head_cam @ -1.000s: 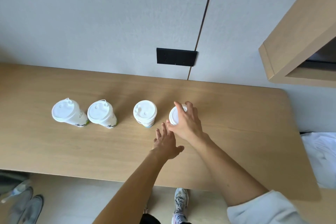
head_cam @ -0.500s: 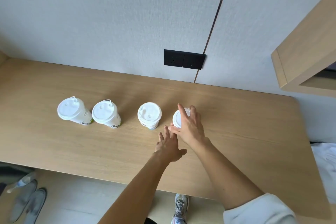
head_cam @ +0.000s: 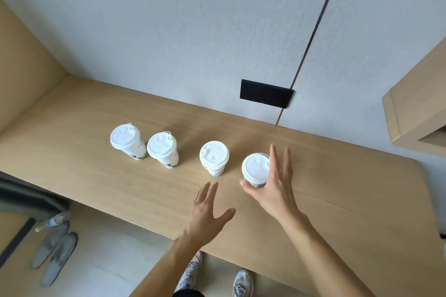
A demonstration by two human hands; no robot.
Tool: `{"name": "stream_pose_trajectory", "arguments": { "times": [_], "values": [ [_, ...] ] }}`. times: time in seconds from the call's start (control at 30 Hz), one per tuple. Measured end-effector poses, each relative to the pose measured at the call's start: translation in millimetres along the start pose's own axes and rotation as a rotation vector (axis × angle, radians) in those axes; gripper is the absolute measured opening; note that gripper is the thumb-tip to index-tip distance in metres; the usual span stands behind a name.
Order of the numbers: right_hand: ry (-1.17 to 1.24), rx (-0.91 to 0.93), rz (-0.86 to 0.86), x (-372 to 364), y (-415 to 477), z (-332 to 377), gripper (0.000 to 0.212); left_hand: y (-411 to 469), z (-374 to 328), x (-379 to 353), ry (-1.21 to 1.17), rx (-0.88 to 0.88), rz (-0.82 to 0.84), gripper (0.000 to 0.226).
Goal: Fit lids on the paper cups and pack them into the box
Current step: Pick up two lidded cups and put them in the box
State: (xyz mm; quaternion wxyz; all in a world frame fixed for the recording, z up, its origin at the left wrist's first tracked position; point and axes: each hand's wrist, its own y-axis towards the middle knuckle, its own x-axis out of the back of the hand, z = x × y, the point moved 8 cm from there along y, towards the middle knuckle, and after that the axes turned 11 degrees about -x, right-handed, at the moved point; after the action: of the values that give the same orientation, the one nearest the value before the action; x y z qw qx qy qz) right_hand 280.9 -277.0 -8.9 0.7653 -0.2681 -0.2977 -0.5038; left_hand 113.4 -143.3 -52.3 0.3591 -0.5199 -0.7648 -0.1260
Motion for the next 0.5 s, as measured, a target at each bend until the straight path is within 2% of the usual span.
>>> {"name": "stream_pose_trajectory", "arguments": {
  "times": [0.13, 0.27, 0.4, 0.5],
  "values": [
    [0.211, -0.103, -0.125, 4.2, -18.5, -34.1, 0.134, -18.1, 32.7, 27.1, -0.269, 0.113, -0.289, 0.105],
    [0.415, -0.242, -0.281, -17.9, -33.5, -57.7, 0.132, -0.8, 48.8, 26.3, -0.472, 0.097, -0.474, 0.118],
    [0.622, -0.353, -0.449, -57.8, -35.8, -69.2, 0.129, 34.4, 65.5, 10.1, -0.579, 0.023, -0.552, 0.124],
    [0.728, -0.406, -0.509, -86.6, -28.1, -69.6, 0.128, 62.9, 76.6, -3.9, -0.606, -0.033, -0.556, 0.121]
  ]
}}
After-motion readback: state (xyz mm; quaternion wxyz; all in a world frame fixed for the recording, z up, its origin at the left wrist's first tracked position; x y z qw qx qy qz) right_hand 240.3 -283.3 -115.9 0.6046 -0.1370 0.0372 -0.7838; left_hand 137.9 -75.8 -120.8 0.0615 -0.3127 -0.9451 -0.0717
